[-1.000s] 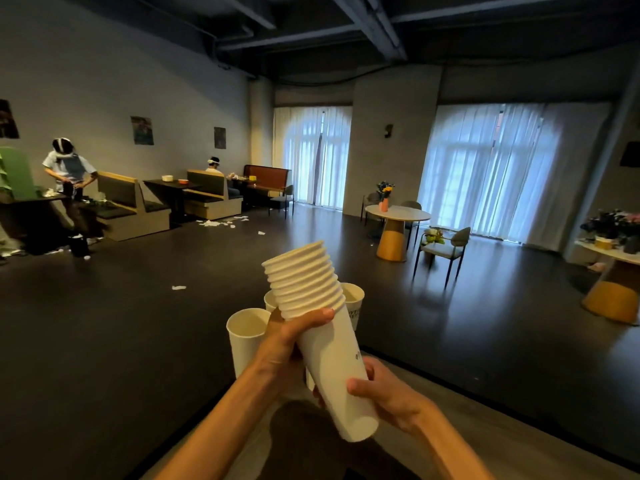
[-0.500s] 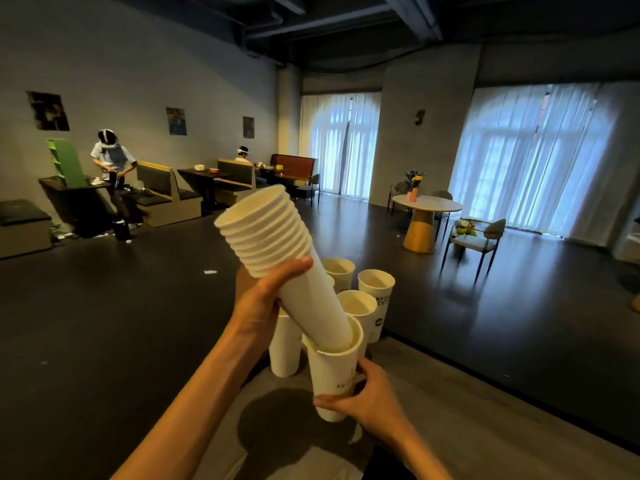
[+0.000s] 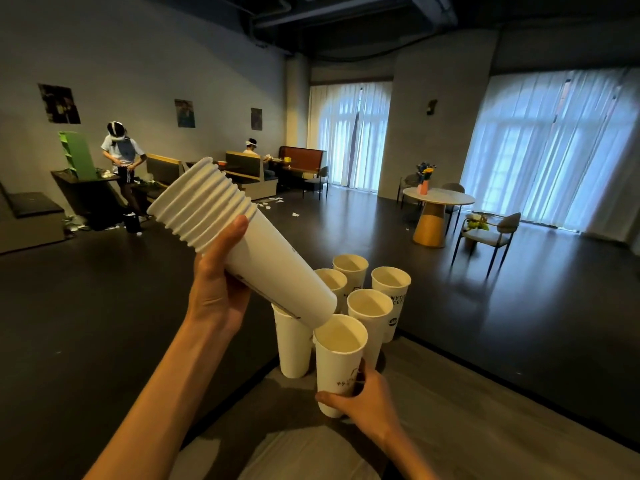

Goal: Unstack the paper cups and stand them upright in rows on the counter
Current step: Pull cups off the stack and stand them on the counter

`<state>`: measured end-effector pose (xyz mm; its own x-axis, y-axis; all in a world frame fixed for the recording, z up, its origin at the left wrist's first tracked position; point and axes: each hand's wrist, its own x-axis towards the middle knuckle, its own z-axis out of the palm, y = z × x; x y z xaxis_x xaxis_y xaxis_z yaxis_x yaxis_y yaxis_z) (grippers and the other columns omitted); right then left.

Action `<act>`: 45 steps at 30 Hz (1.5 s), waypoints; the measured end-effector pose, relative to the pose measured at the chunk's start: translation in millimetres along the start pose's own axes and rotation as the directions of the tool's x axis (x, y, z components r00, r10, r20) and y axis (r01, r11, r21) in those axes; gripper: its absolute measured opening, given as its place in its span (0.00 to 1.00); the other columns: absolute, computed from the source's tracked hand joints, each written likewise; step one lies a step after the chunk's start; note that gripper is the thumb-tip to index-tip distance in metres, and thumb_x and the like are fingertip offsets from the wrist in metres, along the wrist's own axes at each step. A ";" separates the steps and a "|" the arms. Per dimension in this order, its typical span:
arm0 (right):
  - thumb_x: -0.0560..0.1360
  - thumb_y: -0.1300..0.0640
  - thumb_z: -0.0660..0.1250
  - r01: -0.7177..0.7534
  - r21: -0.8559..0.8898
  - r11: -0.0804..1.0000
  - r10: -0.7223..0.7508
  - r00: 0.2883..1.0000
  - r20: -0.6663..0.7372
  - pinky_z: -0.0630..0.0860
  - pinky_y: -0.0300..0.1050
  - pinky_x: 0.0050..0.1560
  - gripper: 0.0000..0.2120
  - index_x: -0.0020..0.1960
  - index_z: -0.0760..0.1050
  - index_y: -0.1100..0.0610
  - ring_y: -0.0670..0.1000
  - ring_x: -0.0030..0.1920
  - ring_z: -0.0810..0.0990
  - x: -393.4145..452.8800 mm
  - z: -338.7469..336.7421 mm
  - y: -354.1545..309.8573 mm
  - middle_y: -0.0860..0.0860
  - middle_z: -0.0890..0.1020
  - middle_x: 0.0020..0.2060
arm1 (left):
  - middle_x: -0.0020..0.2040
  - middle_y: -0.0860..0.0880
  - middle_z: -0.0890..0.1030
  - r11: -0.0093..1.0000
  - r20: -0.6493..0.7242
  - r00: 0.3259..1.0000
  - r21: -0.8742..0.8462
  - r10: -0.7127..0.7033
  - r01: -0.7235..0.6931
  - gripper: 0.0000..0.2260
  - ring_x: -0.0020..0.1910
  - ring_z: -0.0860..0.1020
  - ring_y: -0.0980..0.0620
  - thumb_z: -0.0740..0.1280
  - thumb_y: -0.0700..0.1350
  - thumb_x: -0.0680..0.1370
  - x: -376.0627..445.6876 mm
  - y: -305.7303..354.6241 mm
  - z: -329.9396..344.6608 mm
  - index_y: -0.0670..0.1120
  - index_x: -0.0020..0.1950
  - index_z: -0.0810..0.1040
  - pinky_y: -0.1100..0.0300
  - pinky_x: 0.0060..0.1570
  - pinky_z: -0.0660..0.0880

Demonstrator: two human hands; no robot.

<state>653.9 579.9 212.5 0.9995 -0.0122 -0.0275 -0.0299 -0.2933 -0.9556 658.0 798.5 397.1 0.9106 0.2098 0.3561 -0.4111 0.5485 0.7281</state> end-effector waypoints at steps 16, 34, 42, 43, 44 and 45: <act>0.79 0.53 0.65 -0.100 0.042 0.994 0.101 0.995 -0.023 0.80 0.61 0.54 0.10 0.54 0.81 0.57 0.55 0.47 0.85 -40.8 -90.0 -19.3 0.56 0.85 0.45 | 0.53 0.47 0.83 0.940 0.271 0.908 0.207 -0.320 0.270 0.47 0.54 0.82 0.47 0.83 0.62 0.47 -48.1 -58.3 75.2 0.50 0.63 0.77 0.52 0.48 0.80; 0.58 0.48 0.83 0.180 -0.138 0.974 -0.197 0.973 -0.118 0.78 0.38 0.49 0.32 0.58 0.73 0.39 0.42 0.57 0.76 -62.8 -160.3 -15.9 0.40 0.78 0.55 | 0.52 0.50 0.86 0.936 0.222 0.954 0.331 -0.203 0.122 0.36 0.52 0.84 0.51 0.82 0.52 0.55 -89.8 -116.2 134.1 0.47 0.61 0.78 0.55 0.47 0.82; 0.61 0.52 0.83 0.035 -0.237 0.971 -0.084 0.976 -0.202 0.74 0.44 0.60 0.39 0.67 0.67 0.47 0.45 0.61 0.73 0.7 -168.1 43.4 0.39 0.75 0.57 | 0.52 0.48 0.84 0.980 0.233 0.966 0.187 -0.109 0.065 0.33 0.54 0.83 0.48 0.79 0.52 0.59 -37.7 -99.7 142.1 0.47 0.63 0.77 0.46 0.55 0.81; 0.61 0.52 0.82 0.025 -0.225 0.974 -0.074 0.974 -0.214 0.74 0.47 0.62 0.41 0.68 0.66 0.48 0.45 0.62 0.73 12.7 -167.4 48.1 0.42 0.76 0.60 | 0.50 0.50 0.84 0.984 0.219 0.972 0.169 -0.085 0.048 0.31 0.52 0.83 0.50 0.78 0.52 0.59 -29.0 -99.6 140.9 0.48 0.61 0.78 0.49 0.52 0.82; 0.61 0.52 0.82 0.021 -0.209 0.978 -0.070 0.971 -0.229 0.74 0.49 0.62 0.42 0.69 0.65 0.49 0.46 0.62 0.74 21.0 -168.0 51.1 0.45 0.77 0.62 | 0.49 0.51 0.84 0.988 0.210 0.975 0.151 -0.069 0.037 0.30 0.51 0.83 0.52 0.78 0.52 0.59 -23.3 -97.3 139.9 0.50 0.61 0.78 0.51 0.50 0.82; 0.62 0.52 0.82 0.023 -0.198 0.980 -0.071 0.969 -0.235 0.75 0.49 0.62 0.43 0.71 0.65 0.50 0.46 0.61 0.74 28.6 -168.6 53.3 0.47 0.77 0.64 | 0.49 0.51 0.84 0.991 0.193 0.979 0.130 -0.060 0.035 0.30 0.50 0.83 0.53 0.78 0.52 0.60 -17.3 -96.0 137.7 0.50 0.61 0.78 0.53 0.48 0.82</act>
<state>680.2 402.7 210.3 0.9703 -0.2155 0.1097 -0.0066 -0.4772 -0.8787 675.8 630.7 401.8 0.9084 0.0163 0.4178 -0.3807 0.4455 0.8103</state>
